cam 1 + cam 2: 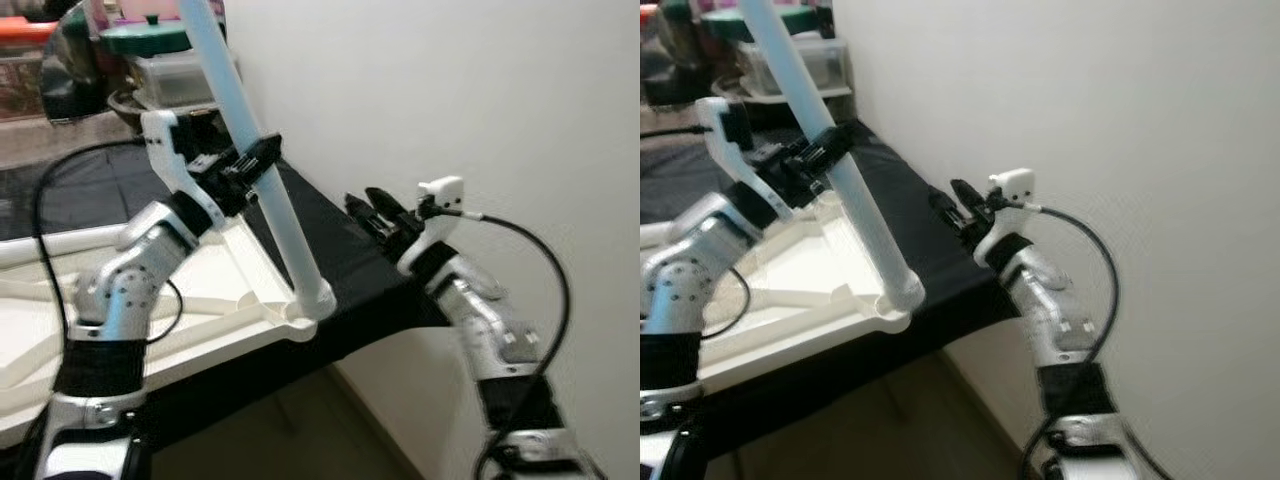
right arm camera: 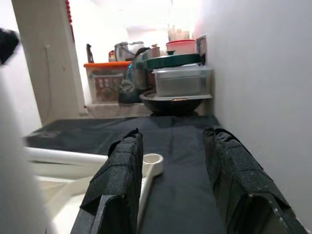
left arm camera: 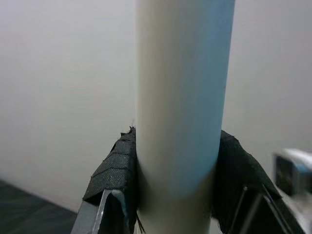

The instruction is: Building children table

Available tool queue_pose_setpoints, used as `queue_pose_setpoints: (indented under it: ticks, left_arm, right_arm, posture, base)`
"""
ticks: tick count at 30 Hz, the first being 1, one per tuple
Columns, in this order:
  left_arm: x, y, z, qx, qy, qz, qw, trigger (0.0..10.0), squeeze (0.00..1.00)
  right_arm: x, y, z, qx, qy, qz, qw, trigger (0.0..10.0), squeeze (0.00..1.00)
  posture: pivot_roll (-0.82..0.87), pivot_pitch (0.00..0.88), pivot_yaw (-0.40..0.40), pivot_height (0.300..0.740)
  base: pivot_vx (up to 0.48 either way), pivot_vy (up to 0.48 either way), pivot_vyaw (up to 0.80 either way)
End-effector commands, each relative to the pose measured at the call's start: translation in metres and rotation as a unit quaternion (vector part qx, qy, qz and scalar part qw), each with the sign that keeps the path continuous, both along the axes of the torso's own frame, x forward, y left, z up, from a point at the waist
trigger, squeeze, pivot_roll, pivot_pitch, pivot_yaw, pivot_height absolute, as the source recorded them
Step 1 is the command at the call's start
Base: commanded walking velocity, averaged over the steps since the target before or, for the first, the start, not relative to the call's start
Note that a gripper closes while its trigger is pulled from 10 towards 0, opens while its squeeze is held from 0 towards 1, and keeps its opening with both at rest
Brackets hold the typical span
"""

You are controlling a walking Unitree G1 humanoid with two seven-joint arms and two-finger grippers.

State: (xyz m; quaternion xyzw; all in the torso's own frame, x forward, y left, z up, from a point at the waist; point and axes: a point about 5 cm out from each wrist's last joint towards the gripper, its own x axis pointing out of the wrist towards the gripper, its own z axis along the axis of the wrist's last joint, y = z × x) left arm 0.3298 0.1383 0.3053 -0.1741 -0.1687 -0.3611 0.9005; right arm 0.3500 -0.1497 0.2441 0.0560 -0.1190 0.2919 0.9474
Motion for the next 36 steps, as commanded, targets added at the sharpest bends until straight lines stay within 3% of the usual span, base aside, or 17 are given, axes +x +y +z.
queue_pose_setpoints:
  ticks: [1, 2, 4, 5, 6, 8, 9, 10, 22, 36]
  left_arm:
    - [0.000, -0.002, 0.004, 0.013, -0.013, -0.005, 1.000, 10.0, 0.00]
    - [0.000, -0.004, 0.004, 0.027, -0.018, -0.019, 0.999, 10.0, 0.00]
    - [0.000, -0.004, 0.004, 0.027, -0.018, -0.019, 0.999, 10.0, 0.00]
    - [0.001, -0.007, 0.003, 0.043, -0.023, -0.029, 0.998, 10.0, 0.00]
    - [0.001, -0.007, 0.003, 0.043, -0.023, -0.029, 0.998, 10.0, 0.00]
    - [0.006, -0.013, 0.003, 0.066, -0.030, -0.039, 0.997, 10.0, 0.00]
    - [0.006, -0.013, 0.003, 0.066, -0.030, -0.039, 0.997, 10.0, 0.00]
    - [0.009, -0.017, 0.005, 0.077, -0.038, -0.041, 0.995, 10.0, 0.00]
    - [0.012, -0.031, 0.002, 0.078, -0.037, -0.059, 0.995, 10.0, 0.00]
    - [0.019, -0.046, 0.004, 0.054, -0.043, -0.069, 0.995, 10.0, 0.00]
  right_arm:
    - [0.001, 0.001, -0.002, -0.001, 0.009, 0.005, 1.000, 10.0, 0.00]
    - [0.002, -0.001, -0.002, -0.030, 0.009, 0.020, 0.999, 10.0, 0.00]
    - [0.002, -0.001, -0.002, -0.030, 0.009, 0.020, 0.999, 10.0, 0.00]
    - [0.001, -0.002, -0.005, -0.054, 0.023, 0.051, 0.997, 10.0, 1.00]
    - [0.001, -0.002, -0.005, -0.054, 0.023, 0.051, 0.997, 10.0, 1.00]
    - [-0.008, -0.003, -0.011, -0.120, 0.046, 0.132, 0.983, 10.0, 1.00]
    - [-0.008, -0.003, -0.011, -0.120, 0.046, 0.132, 0.983, 10.0, 1.00]
    - [-0.012, -0.003, -0.016, -0.151, 0.077, 0.173, 0.970, 10.0, 0.00]
    - [-0.011, 0.014, -0.002, -0.124, 0.094, 0.231, 0.961, 10.0, 0.00]
    - [-0.007, 0.048, -0.014, -0.133, 0.137, 0.264, 0.945, 10.0, 0.00]
  posture:
    - [0.02, 0.000, -0.035, 0.740]
    - [0.02, 0.000, -0.035, 0.740]
    - [0.02, 0.000, -0.035, 0.740]
    - [0.02, 0.000, -0.036, 0.740]
    - [0.02, 0.000, -0.036, 0.740]
    - [0.02, 0.000, -0.033, 0.740]
    - [0.02, 0.000, -0.033, 0.740]
    - [0.02, 0.000, -0.032, 0.740]
    - [0.01, 0.000, -0.023, 0.740]
    - [0.01, 0.000, -0.023, 0.740]
  base:
    - [0.000, 0.000, 0.00]
    - [0.000, 0.000, 0.00]
    - [0.000, 0.000, 0.00]
    - [0.000, 0.000, 0.00]
    - [0.000, 0.000, 0.00]
    - [0.000, 0.000, 0.00]
    - [0.000, 0.000, 0.00]
    - [0.000, 0.000, 0.00]
    - [0.000, 0.000, 0.00]
    - [0.000, 0.000, 0.00]
